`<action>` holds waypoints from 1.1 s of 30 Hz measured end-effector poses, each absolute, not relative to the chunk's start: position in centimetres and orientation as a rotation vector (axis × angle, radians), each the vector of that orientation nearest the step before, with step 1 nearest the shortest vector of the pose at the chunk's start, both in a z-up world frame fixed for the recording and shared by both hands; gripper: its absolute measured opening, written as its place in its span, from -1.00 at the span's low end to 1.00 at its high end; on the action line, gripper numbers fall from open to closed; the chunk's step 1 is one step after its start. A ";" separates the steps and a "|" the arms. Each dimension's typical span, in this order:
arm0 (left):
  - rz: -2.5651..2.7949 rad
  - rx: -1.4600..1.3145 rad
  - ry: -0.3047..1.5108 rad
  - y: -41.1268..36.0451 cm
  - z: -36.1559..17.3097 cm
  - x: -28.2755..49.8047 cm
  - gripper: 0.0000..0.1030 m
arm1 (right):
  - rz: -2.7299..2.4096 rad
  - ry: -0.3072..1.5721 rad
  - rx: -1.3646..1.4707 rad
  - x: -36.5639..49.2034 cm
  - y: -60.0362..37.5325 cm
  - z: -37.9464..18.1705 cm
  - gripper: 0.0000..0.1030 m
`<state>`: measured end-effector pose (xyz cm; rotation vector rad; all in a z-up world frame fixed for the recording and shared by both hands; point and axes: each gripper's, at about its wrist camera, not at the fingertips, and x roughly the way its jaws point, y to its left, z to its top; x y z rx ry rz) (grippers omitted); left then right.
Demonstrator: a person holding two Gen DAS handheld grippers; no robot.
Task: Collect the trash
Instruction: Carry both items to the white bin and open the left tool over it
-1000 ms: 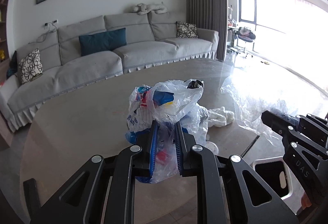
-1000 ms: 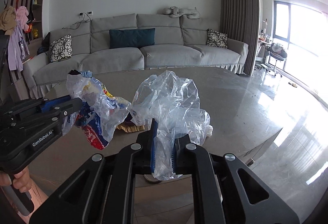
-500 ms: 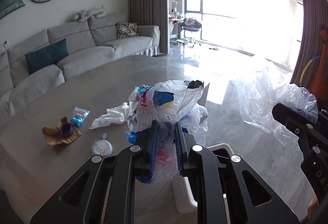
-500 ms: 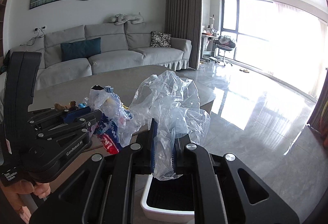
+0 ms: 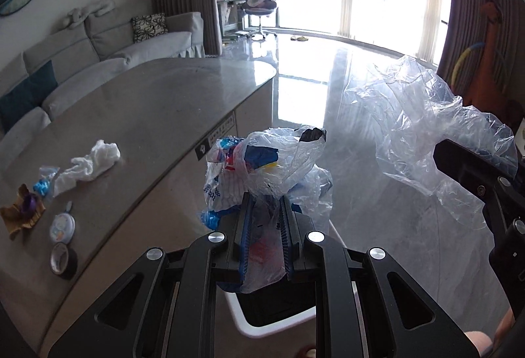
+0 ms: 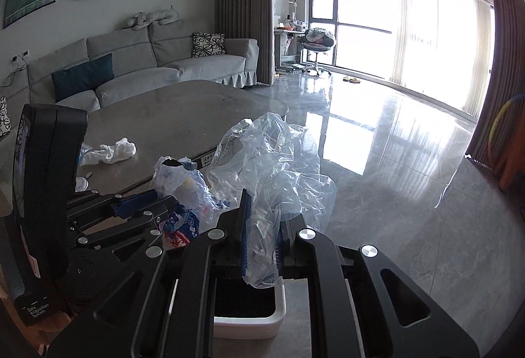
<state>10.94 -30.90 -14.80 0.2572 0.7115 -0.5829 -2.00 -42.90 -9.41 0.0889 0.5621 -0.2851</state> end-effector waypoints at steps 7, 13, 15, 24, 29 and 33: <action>-0.601 0.291 0.822 -32.4 -20.0 12.7 -0.65 | -0.299 0.632 0.137 0.2 -44.4 -13.9 -0.74; -0.635 0.350 0.897 -33.5 -23.4 14.1 -0.61 | -0.322 0.684 0.128 0.8 -44.8 -15.6 -0.74; -0.641 0.353 0.920 -33.7 -24.4 14.5 -0.61 | -0.344 0.686 0.113 0.9 -44.6 -15.7 -0.74; -0.582 0.404 0.865 -33.5 -24.8 14.7 0.85 | -0.356 0.707 0.127 1.6 -45.0 -16.0 -0.72; -0.588 0.396 0.868 -33.2 -23.8 14.5 0.87 | -0.357 0.701 0.126 1.5 -45.0 -15.9 -0.69; -0.573 0.395 0.833 -32.4 -22.5 14.1 0.87 | -0.348 0.698 0.133 1.4 -45.0 -15.8 -0.69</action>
